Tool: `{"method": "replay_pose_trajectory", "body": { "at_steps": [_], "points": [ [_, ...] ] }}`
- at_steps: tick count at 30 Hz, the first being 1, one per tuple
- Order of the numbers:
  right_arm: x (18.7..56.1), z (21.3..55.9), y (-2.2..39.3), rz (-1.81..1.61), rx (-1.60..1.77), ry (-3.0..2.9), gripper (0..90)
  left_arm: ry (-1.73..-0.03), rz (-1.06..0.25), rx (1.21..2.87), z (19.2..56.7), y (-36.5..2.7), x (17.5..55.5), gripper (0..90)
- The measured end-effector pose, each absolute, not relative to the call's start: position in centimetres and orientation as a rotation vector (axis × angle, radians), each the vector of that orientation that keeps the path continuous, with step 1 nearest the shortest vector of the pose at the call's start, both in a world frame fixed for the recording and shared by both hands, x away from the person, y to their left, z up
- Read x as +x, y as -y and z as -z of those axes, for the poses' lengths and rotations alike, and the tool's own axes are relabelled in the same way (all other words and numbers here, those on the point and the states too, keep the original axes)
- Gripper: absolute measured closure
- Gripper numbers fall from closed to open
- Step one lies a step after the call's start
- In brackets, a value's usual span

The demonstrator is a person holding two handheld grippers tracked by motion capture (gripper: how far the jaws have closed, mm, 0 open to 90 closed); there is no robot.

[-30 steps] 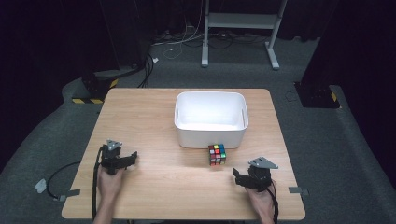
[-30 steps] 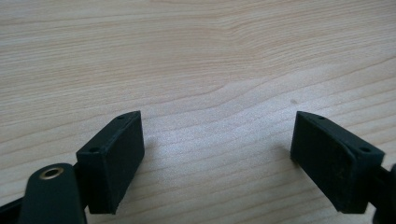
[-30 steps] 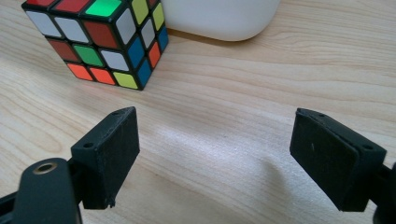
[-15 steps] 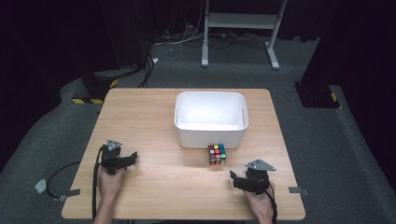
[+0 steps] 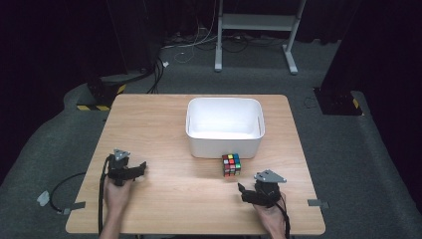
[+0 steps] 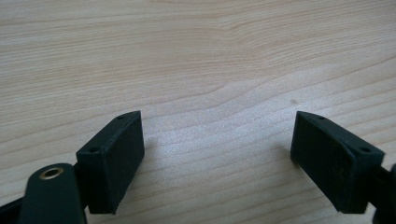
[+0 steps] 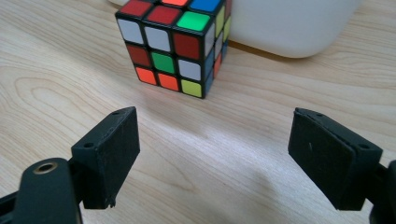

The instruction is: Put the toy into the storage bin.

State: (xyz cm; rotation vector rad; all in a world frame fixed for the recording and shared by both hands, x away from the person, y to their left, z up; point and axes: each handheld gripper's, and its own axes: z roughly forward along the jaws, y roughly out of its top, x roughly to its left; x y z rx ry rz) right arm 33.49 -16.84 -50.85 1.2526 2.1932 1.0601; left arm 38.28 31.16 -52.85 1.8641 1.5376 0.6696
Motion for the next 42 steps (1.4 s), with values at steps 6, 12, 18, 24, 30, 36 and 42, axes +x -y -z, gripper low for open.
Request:
{"method": "replay_pose_trajectory", "body": {
  "at_steps": [6, 12, 18, 24, 30, 36, 42],
  "points": [
    [33.8, 50.8, 16.1, -1.07, 1.241, -2.209, 16.0, -1.539, -0.669, 1.866, 52.8, -31.2, 38.3, 17.6],
    [34.2, 50.4, 15.3, -1.08, 1.218, -2.216, 14.9, -1.537, -0.669, 1.867, 52.8, -31.2, 38.3, 17.6],
    [35.0, 50.2, 14.4, -1.08, 1.219, -2.219, 14.4, -1.537, -0.67, 1.867, 52.8, -31.2, 38.3, 17.6],
    [35.8, 50.0, 13.7, -1.083, 1.22, -2.208, 14.2, -1.537, -0.669, 1.867, 52.8, -31.2, 38.3, 17.6],
    [36.6, 49.7, 13.1, -1.088, 1.229, -2.2, 13.9, -1.537, -0.669, 1.868, 52.8, -31.2, 38.3, 17.6],
    [37.1, 49.6, 12.7, -1.085, 1.228, -2.189, 13.8, -1.537, -0.671, 1.869, 52.8, -31.2, 38.3, 17.6],
    [37.7, 49.5, 12.2, -1.103, 1.226, -2.182, 13.5, -1.537, -0.671, 1.869, 52.8, -31.2, 38.3, 17.5]
  ]
}}
